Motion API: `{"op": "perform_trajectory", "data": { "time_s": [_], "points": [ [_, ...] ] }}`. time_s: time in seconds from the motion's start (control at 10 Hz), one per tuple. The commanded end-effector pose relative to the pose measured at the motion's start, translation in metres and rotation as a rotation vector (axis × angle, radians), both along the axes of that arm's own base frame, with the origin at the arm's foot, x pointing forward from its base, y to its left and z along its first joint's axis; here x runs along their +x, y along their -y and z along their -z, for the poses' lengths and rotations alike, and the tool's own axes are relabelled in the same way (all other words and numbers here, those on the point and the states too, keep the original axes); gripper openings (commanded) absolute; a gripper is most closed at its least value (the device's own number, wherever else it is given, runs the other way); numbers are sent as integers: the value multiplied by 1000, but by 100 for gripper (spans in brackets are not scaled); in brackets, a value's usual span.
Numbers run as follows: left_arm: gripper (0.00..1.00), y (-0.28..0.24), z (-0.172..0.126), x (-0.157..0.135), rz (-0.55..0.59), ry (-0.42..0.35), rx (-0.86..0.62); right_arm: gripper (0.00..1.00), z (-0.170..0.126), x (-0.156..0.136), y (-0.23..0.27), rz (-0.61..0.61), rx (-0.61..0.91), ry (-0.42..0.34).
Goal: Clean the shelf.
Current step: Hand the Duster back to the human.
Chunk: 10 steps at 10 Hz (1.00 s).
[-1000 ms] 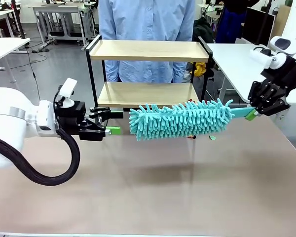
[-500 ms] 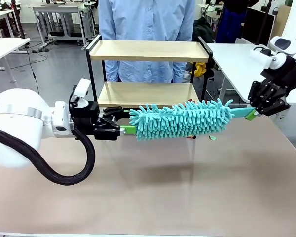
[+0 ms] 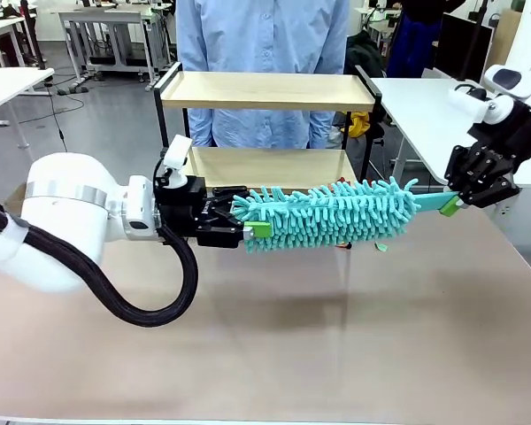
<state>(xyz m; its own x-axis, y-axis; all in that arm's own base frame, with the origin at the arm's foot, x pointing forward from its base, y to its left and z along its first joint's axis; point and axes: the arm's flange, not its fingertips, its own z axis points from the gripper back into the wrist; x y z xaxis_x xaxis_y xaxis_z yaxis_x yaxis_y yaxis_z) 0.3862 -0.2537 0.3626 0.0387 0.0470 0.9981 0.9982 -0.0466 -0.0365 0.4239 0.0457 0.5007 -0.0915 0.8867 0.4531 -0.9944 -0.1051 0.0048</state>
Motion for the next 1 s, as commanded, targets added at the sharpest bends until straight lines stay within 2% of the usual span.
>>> {"op": "perform_trajectory", "data": {
  "time_s": [0.0, 0.3, 0.4, 0.5, 0.6, 0.8, 0.9],
  "points": [
    [100, 18, 10, 3, -4, 19, 6, 13, 0, -1, 2, -2, 17, 3],
    [100, 24, 13, 2, -2, 23, 7, 13, 0, -1, 2, -2, 17, 3],
    [44, 23, 12, 2, -4, 26, -11, 13, 0, -1, 2, -2, 17, 3],
    [43, 24, 12, 1, -1, 36, -10, 13, 0, -1, 2, -2, 17, 3],
    [0, 24, 12, 0, 6, 37, 0, 13, 0, -1, 2, -2, 17, 3],
    [0, 23, 12, 0, 10, 42, 12, 13, 0, -1, 2, -2, 17, 3],
    [16, 23, 12, 0, 13, 42, 17, 13, 0, -1, 2, -2, 17, 3]
  ]
}}
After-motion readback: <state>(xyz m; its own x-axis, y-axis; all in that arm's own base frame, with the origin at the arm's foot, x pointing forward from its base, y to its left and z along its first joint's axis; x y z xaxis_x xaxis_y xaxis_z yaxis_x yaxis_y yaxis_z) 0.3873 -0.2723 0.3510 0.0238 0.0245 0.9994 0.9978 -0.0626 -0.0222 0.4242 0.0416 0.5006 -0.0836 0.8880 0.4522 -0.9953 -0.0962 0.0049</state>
